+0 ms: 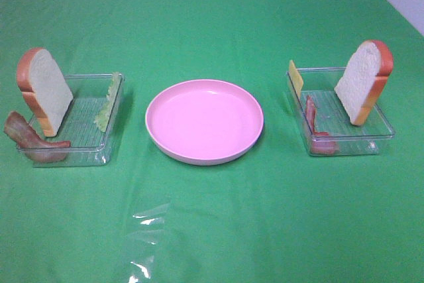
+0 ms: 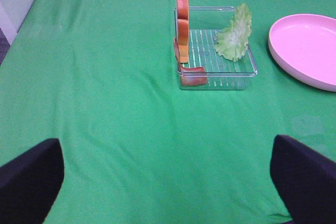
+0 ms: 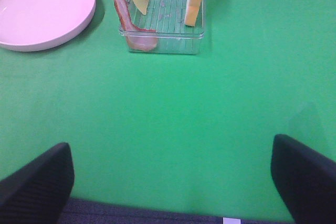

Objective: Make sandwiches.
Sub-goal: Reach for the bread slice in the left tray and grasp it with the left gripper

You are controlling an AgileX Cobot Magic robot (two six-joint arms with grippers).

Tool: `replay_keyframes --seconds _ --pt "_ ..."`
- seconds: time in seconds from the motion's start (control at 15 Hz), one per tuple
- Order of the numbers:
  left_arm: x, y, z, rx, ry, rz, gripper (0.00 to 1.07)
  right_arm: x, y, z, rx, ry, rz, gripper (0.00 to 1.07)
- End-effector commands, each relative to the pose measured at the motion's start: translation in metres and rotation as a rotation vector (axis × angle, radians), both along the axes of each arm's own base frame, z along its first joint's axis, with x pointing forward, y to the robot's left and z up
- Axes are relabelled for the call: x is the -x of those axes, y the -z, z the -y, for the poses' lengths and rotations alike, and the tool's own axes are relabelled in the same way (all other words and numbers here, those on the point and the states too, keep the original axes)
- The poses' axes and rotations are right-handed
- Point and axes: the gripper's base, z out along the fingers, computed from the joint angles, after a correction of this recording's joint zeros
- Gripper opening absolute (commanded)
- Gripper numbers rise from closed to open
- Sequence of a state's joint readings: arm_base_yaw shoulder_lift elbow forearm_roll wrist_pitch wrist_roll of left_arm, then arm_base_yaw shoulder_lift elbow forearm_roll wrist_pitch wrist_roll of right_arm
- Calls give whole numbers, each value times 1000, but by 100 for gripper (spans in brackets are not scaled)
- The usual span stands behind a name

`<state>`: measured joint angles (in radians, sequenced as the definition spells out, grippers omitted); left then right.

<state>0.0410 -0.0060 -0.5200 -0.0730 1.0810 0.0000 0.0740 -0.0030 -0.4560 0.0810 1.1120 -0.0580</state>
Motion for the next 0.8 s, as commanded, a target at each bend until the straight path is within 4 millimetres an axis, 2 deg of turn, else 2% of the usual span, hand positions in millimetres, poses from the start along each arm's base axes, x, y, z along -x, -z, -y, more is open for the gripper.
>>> replay_keyframes --seconds 0.07,0.6,0.8 --pt "0 1 0 5 -4 5 102 3 0 0 -9 5 36 98" --pt "-3 0 0 4 -3 -16 102 3 0 0 -9 5 36 98" --pt "-25 -11 0 -27 39 -236 102 3 0 0 -9 5 36 98"
